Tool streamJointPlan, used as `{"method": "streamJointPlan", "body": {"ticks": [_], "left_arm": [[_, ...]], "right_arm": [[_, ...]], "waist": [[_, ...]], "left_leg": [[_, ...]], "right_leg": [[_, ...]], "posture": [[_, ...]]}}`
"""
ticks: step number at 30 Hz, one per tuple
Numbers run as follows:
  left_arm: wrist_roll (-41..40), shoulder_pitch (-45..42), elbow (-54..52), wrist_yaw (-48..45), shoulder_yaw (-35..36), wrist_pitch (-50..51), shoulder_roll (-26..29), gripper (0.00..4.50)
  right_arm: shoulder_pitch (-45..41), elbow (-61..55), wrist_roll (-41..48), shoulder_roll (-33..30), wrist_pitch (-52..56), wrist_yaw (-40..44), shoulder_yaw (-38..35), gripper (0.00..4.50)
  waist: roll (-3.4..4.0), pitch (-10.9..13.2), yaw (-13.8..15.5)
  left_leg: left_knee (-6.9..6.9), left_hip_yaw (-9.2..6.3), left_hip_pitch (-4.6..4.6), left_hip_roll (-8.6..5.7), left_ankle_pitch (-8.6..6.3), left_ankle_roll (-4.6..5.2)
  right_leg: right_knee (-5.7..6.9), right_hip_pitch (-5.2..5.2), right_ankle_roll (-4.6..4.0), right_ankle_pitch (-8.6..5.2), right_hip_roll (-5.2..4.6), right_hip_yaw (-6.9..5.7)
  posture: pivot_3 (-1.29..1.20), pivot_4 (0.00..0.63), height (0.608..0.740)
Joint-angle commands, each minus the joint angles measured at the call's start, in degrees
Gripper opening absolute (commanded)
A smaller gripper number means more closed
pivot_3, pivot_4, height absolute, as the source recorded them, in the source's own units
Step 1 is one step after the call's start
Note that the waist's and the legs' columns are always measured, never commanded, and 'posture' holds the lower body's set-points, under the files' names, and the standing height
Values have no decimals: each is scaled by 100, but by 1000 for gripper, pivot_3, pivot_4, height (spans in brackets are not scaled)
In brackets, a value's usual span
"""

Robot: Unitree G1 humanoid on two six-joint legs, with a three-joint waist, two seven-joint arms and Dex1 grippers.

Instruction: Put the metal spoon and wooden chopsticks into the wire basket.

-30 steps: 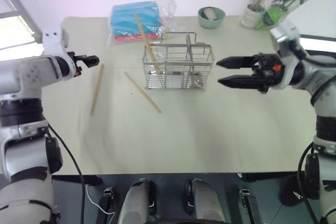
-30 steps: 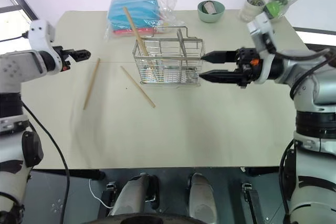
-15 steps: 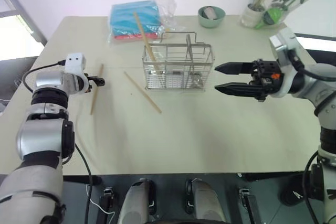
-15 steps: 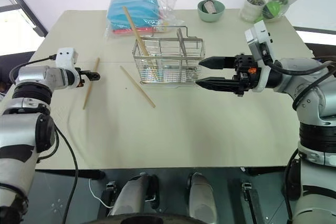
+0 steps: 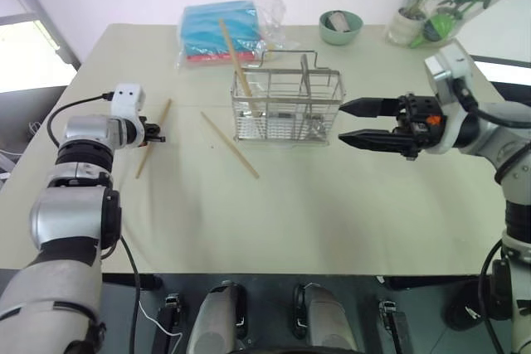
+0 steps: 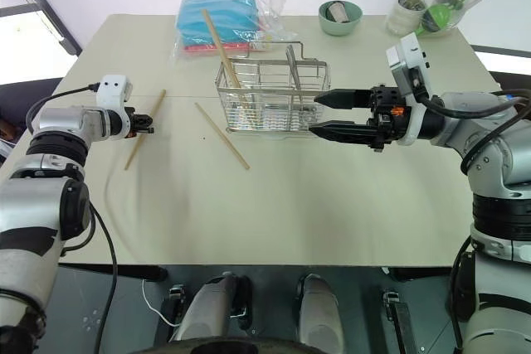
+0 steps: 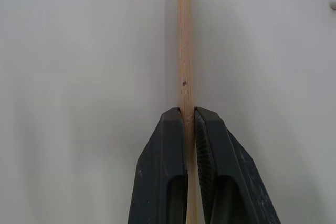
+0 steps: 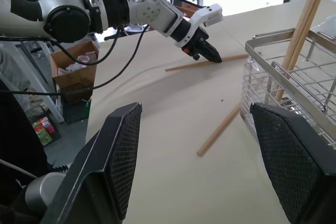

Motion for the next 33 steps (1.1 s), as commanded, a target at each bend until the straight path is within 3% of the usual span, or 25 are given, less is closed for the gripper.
{"method": "streamJointPlan", "body": {"ticks": [1, 4, 8, 14, 19, 29, 33], "left_arm": [[-162, -147, -506, 342, 414, -647, 131, 34], [-432, -53, -1184, 595, 904, -1321, 132, 34], [-1793, -149, -3186, 790, 2144, -1324, -249, 34], [-3109, -471, -4941, 951, 2260, -484, -1273, 34], [-2928, -331, -5070, 812, 1587, -640, -1965, 34], [-1977, 356, -4092, 408, 757, -1902, -2478, 34], [-1827, 602, -4089, 323, 618, -2120, -2601, 1670]], "right_arm": [[-1, 38, -40, -156, -170, 32, -81, 3394], [42, 125, -97, -236, -248, 14, -114, 3394], [108, 255, -56, -332, -199, -85, -270, 3394], [160, 196, 86, -363, -115, -249, -374, 3394], [229, 158, 142, -368, -118, -397, -450, 3394], [517, -119, 407, -385, 27, -752, -792, 3394], [523, -122, 452, -400, 51, -803, -860, 3394]], "waist": [[-13, 8, 0], [-30, 16, -1], [-52, 29, 7], [-55, 29, 34], [-54, 28, 8], [-54, 28, 8], [-55, 29, 18]], "left_leg": [[0, 1, 0, 0, 0, 0], [0, -2, -1, 3, 1, -2], [0, -1, -5, 3, 10, -17], [7, -5, 4, -2, 10, -15], [10, -6, 17, -2, 9, -13], [9, -1, 14, -1, 9, -12], [9, -8, 9, -1, 4, -5]], "right_leg": [[0, 0, 0, 0, 0, 0], [0, -1, 0, 1, -1, 0], [-2, -1, 0, 2, -8, 0], [-10, 21, 12, 8, -8, -1], [-14, 37, 16, 11, 0, -2], [-19, 32, 16, 11, 5, -2], [-22, 32, 16, 11, 2, -1]], "posture": [[0, 150, 715], [0, 150, 715], [0, 150, 715], [0, 150, 715], [0, 150, 715], [0, 150, 715], [0, 150, 715]]}}
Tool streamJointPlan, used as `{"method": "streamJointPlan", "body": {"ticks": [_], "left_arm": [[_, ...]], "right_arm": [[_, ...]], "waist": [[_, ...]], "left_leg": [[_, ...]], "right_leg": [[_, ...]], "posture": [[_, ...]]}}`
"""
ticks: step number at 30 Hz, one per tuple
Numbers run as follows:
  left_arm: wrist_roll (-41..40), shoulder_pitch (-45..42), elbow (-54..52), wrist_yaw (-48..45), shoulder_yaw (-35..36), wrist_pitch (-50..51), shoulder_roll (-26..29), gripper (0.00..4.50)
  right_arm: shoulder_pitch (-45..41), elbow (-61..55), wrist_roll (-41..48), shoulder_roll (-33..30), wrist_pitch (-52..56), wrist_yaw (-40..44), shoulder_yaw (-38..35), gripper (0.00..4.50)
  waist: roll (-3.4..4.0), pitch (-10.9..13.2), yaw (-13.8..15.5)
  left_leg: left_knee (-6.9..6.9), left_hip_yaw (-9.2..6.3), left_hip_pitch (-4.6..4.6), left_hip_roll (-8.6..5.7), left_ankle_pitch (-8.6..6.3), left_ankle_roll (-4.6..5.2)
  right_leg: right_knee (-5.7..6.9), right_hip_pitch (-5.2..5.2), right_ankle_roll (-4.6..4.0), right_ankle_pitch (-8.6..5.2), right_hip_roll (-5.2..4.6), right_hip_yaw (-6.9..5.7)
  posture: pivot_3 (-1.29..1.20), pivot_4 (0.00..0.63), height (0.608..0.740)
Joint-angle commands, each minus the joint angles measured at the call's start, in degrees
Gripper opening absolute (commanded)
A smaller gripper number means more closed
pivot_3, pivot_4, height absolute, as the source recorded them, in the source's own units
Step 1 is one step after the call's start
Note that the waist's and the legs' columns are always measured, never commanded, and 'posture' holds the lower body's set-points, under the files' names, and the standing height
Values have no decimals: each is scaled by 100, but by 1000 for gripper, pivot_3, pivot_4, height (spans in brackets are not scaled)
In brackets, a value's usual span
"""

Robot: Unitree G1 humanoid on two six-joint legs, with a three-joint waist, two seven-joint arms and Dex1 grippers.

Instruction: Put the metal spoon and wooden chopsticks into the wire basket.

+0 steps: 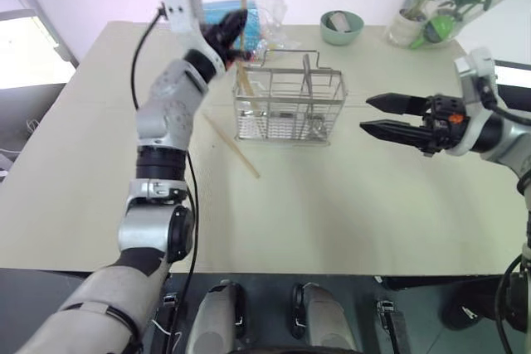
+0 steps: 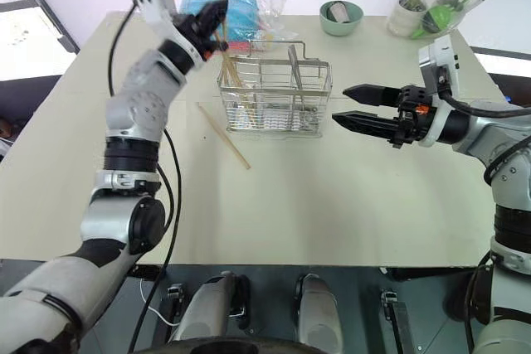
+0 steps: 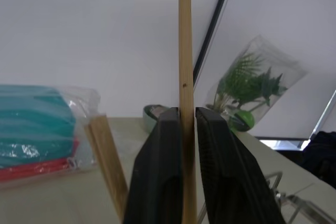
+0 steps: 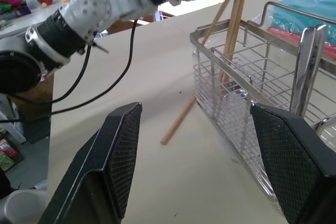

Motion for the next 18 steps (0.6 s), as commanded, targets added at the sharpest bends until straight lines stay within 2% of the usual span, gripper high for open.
{"method": "streamJointPlan", "body": {"ticks": [1, 4, 11, 18], "left_arm": [[90, 31, -259, -110, -117, -270, -72, 2157], [-30, 89, -463, -106, -68, -172, -132, 3715], [-219, 163, -1258, 132, 132, 344, 91, 3715], [-550, 194, -2494, 486, 335, 1247, 626, 3715]], "right_arm": [[-30, -170, 196, -94, 11, -70, -286, 3394], [-61, -116, 203, -78, 16, -97, -285, 3394], [-209, 134, 105, -5, -91, -104, -132, 3394], [-354, 403, -48, 89, -282, -41, 64, 3394]], "waist": [[0, 0, -1], [0, 0, -8], [0, 0, -15], [0, 0, -9]], "left_leg": [[0, -1, -1, 0, -1, 2], [0, -2, -2, 1, -4, 6], [0, -4, -1, 2, -9, 15], [-1, -4, -1, 2, -4, 6]], "right_leg": [[-1, 0, 0, 0, 0, 0], [-1, -1, 0, 0, -1, 0], [0, -2, 0, 0, -1, 0], [1, -2, 0, 0, -1, 0]], "posture": [[0, 150, 715], [0, 150, 715], [0, 150, 715], [0, 150, 715]]}}
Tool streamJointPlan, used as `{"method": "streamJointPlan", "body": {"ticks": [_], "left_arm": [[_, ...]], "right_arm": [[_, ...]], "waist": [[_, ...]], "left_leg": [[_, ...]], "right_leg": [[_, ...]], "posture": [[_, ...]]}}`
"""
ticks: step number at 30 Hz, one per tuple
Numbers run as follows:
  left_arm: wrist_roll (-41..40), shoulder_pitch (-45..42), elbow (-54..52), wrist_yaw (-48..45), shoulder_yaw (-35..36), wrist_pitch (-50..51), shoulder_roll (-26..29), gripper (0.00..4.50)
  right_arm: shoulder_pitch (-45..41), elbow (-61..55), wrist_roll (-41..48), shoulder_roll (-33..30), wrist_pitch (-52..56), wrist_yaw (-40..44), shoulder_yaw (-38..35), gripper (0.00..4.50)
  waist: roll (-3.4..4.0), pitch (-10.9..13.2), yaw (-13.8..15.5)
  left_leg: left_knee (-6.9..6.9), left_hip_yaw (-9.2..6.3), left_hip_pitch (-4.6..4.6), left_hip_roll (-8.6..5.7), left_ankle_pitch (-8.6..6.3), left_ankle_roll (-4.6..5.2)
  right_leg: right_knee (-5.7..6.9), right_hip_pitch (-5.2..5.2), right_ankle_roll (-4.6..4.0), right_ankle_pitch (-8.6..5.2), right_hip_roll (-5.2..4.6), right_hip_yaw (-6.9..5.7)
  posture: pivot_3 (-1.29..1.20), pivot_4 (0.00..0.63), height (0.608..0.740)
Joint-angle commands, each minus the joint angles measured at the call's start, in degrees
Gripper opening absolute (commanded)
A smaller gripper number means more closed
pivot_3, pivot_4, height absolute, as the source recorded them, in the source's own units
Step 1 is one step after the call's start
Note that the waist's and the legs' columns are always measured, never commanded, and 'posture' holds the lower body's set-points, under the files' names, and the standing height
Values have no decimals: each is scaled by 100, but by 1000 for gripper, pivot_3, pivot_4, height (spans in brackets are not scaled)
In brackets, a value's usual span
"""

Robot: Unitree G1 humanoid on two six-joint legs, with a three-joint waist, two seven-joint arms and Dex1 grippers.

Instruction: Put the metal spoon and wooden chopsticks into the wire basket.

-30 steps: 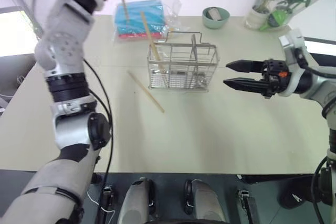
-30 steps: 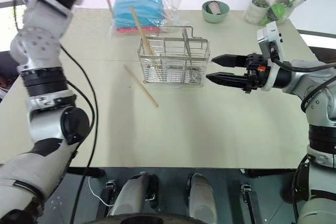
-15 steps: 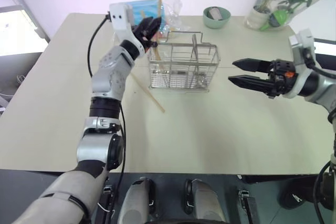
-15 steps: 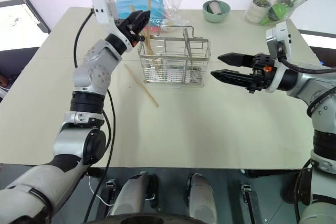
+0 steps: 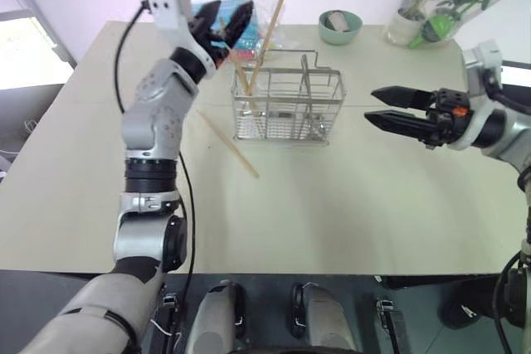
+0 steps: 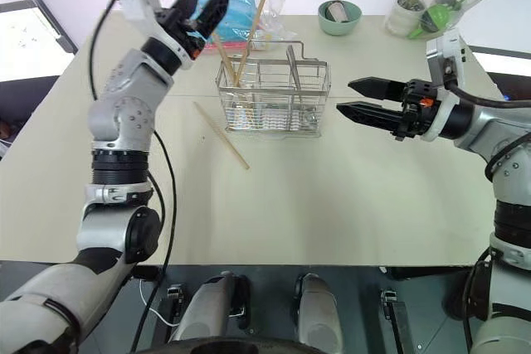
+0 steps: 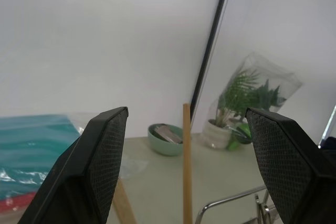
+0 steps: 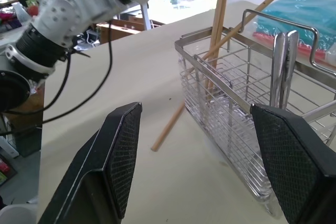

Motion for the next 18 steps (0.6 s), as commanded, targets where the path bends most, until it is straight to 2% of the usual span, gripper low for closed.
{"method": "streamJointPlan", "body": {"ticks": [1, 7, 10, 13, 15, 18], "left_arm": [[-284, -123, -755, 194, 179, 540, 307, 3715], [-473, -206, -926, 477, 322, 2586, 1590, 3715], [-318, -362, -808, 1241, 447, 3678, 1755, 3715], [-64, -623, -698, 2262, 797, 4820, 1326, 3715], [185, -839, -635, 2868, 1091, 5521, 752, 3715], [544, -1072, -336, 3512, 1525, 5722, -31, 3715]], "right_arm": [[-175, 39, -51, 17, -191, 76, 18, 3394], [-144, 108, -214, -146, -352, 269, 95, 3394], [-120, 155, -257, -179, -396, 320, 78, 3394], [-101, 166, -281, -163, -429, 314, 67, 3394], [-79, 154, -285, -124, -446, 297, 66, 3394], [-52, 124, -303, -94, -476, 316, 105, 3394]], "waist": [[0, 0, 10], [2, 0, -15], [2, 0, 2], [-3, 0, 43], [-4, 0, 74], [-5, 0, 132]], "left_leg": [[0, -1, 0, 0, 1, -2], [-2, -2, 2, 0, 2, -4], [-4, -1, 1, 1, 5, -8], [0, -7, 0, -3, 5, -8], [2, -8, 0, -6, 5, -8], [5, -8, 0, -7, 5, -8]], "right_leg": [[0, 1, 0, 0, 0, 0], [1, 0, 0, -1, 4, 0], [1, -3, 0, -1, 4, 0], [0, 4, 1, -1, 1, 0], [-2, 9, 2, -1, -2, 0], [-2, 9, 6, 2, -1, 0]], "posture": [[0, 150, 715], [0, 150, 715], [0, 150, 715], [0, 150, 715], [0, 150, 715], [0, 150, 715]]}}
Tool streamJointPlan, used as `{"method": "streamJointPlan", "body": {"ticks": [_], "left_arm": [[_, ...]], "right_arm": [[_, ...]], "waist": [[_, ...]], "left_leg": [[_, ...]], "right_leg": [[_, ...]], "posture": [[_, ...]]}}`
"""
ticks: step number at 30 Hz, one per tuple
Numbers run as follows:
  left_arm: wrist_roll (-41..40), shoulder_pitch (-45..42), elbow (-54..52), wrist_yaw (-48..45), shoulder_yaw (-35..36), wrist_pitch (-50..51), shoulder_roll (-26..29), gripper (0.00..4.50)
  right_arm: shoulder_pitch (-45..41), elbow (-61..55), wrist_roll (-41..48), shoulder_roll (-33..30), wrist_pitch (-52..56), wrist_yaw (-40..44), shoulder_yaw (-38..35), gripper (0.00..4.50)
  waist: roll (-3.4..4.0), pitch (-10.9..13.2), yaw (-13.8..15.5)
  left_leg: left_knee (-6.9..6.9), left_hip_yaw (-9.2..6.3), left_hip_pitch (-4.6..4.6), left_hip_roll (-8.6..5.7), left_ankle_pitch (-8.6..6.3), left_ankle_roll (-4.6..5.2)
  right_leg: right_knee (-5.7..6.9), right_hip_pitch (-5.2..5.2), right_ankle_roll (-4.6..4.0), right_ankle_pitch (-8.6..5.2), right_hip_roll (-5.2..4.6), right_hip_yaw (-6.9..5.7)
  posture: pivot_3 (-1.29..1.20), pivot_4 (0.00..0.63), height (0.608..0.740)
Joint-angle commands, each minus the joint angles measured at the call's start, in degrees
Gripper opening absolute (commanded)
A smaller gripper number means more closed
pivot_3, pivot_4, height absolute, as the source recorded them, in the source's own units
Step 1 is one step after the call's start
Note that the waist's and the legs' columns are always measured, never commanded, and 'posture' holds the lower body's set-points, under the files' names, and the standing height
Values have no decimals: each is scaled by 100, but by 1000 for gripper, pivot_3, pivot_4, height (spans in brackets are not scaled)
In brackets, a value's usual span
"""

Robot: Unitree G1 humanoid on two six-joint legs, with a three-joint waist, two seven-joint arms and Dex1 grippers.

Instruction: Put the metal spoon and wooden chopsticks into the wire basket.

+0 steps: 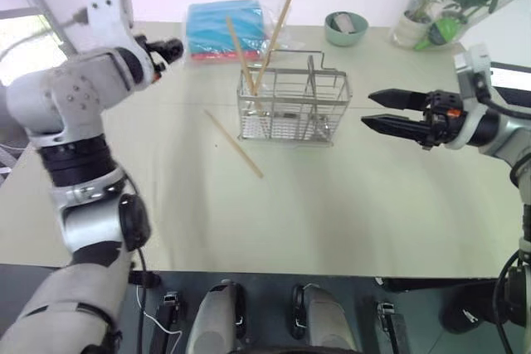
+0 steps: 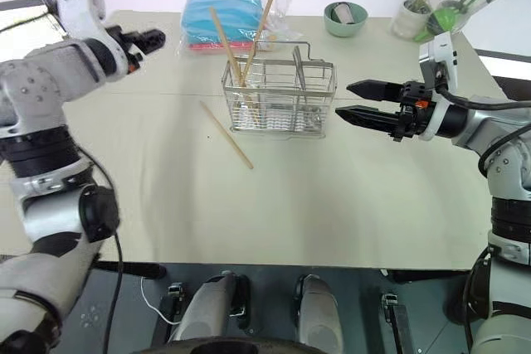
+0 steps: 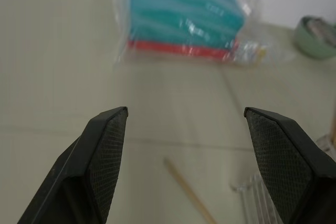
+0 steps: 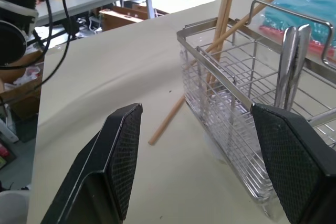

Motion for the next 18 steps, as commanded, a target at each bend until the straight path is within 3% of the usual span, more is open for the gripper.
{"method": "streamJointPlan", "body": {"ticks": [1, 7, 18], "left_arm": [[417, -327, 204, 699, 436, 199, -532, 3715], [902, -628, 1494, 1498, 1085, -159, -1133, 3715], [1007, -1026, 4157, 1555, 1034, -1914, -1051, 3715]], "right_arm": [[-13, -83, -18, -25, -140, 36, -93, 3394], [-34, -110, 7, -8, -131, -1, -98, 3394], [192, -409, 184, 19, -54, -193, -256, 3394]], "waist": [[-1, 1, 20], [-2, 1, -9], [-3, 2, 31]], "left_leg": [[0, 1, 0, 0, 0, 0], [-4, 5, 2, 2, 2, -5], [-3, 9, -2, 1, 1, -6]], "right_leg": [[1, 0, 0, 0, 0, 0], [3, -7, 0, 0, 6, 0], [0, -10, -1, 1, -1, 0]], "posture": [[0, 150, 715], [0, 150, 715], [0, 150, 715]]}}
